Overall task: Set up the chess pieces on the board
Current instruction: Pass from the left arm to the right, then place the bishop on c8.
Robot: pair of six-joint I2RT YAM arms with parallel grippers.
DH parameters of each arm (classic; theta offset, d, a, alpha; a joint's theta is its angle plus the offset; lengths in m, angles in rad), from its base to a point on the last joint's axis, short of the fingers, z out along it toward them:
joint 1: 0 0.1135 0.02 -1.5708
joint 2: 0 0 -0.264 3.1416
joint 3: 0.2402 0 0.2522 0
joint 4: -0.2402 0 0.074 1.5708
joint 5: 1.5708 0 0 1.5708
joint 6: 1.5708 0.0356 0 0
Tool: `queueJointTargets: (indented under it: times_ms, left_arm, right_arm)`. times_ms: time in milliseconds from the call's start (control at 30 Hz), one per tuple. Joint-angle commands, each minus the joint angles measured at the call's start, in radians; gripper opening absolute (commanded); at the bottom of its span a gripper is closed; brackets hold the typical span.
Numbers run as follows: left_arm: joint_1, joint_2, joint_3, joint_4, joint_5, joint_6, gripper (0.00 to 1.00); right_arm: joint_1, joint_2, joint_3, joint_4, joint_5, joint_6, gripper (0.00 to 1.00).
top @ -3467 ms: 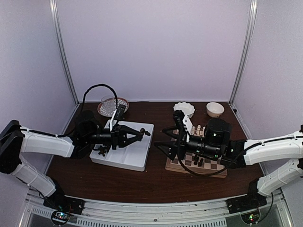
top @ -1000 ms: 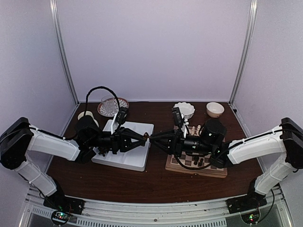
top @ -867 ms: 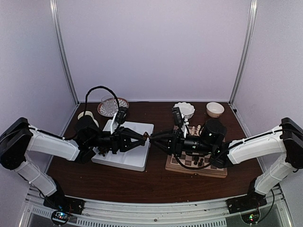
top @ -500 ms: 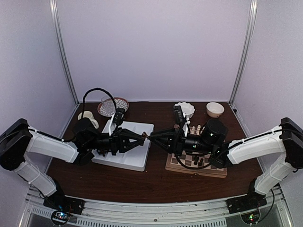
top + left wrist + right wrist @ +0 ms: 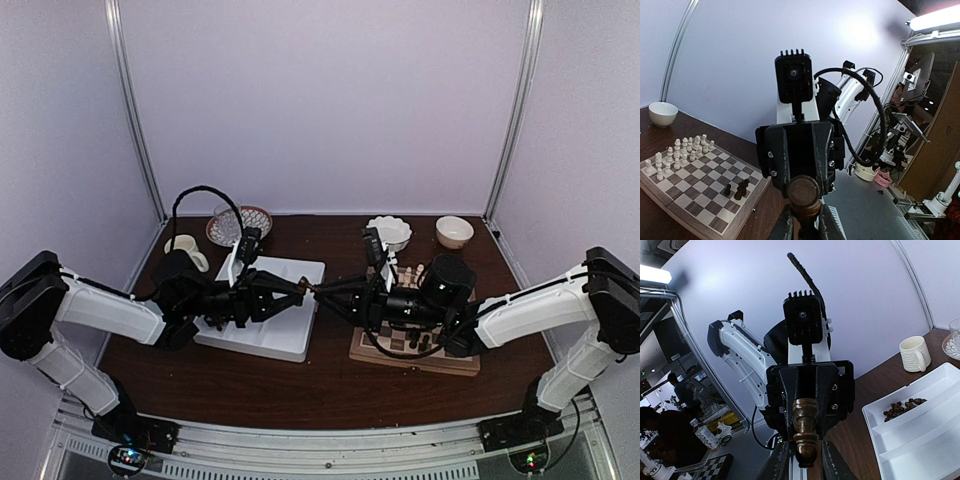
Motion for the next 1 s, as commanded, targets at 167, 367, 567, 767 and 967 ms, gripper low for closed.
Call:
queueJointTargets:
  times_ms: [167,367,567,767,967]
  left_arm:
    - [-0.008,-0.027,-0.012,0.061,-0.011,0.019,0.11]
    - [-0.008,-0.049,-0.022,0.025,-0.020,0.057,0.11]
    - [-0.008,-0.131,-0.036,-0.162,-0.082,0.190,0.11]
    - [-0.009,-0.156,-0.048,-0.247,-0.146,0.260,0.11]
    - [-0.008,-0.153,-0.044,-0.267,-0.157,0.272,0.10]
  right_arm:
    - [-0.003,0.009,0.013,0.031,0.003,0.003,0.10]
    - [-0.020,-0.081,-0.002,-0.093,0.082,-0.029,0.00]
    - [-0.154,-0.368,0.060,-0.728,0.329,-0.113,0.00]
    - [-0.195,-0.505,0.317,-1.507,0.599,-0.240,0.00]
    - [-0.197,-0.428,0.541,-2.010,0.676,-0.162,0.00]
